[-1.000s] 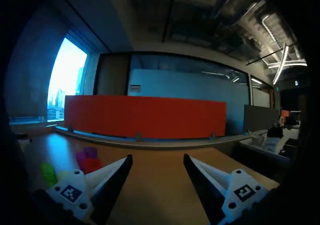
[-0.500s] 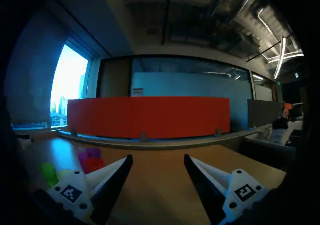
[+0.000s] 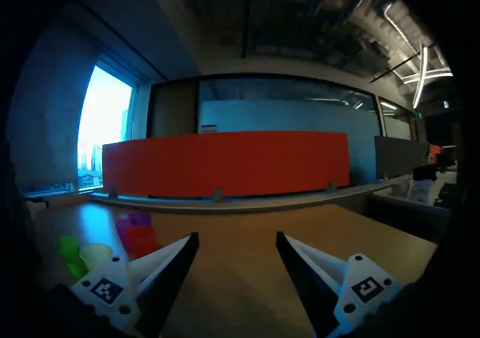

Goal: Pour water

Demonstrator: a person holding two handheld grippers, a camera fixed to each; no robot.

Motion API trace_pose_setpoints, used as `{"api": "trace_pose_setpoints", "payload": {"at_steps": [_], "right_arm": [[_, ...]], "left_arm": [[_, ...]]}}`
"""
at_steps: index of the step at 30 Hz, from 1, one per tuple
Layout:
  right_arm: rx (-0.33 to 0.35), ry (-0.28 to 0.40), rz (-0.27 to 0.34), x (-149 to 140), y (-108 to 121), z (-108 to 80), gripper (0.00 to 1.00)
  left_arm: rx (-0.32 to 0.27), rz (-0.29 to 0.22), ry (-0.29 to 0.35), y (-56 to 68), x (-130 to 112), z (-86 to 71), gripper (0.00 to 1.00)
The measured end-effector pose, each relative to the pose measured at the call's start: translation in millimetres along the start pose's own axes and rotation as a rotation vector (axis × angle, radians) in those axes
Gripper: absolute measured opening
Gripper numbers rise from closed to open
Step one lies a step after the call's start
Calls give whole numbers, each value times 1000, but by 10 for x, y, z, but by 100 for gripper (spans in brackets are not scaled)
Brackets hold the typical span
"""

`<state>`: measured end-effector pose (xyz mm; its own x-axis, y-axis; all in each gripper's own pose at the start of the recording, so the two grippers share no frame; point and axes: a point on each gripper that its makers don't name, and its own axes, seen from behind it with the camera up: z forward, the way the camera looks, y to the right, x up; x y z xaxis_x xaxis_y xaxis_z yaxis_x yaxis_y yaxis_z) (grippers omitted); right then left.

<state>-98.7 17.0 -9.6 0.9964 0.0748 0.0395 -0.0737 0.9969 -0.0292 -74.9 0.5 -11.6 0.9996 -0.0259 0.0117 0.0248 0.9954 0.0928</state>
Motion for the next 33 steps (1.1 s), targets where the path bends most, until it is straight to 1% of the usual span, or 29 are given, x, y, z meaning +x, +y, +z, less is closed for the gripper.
{"api": "trace_pose_setpoints", "payload": {"at_steps": [8,15,23,33], "right_arm": [[-11,-7,12,-61,33,16,99],[-12,-17,-4,-101,14,27,99],[-12,-22,-37,-108,-39,26,99],[-13,-23,-39,-98,-50,8,99]], "left_arm": [[1,0,0,-2,10,-11,94],[0,0,0,2,-1,-2,94],[0,0,0,1,-1,0,94],[0,0,0,3,-3,-1,94]]}}
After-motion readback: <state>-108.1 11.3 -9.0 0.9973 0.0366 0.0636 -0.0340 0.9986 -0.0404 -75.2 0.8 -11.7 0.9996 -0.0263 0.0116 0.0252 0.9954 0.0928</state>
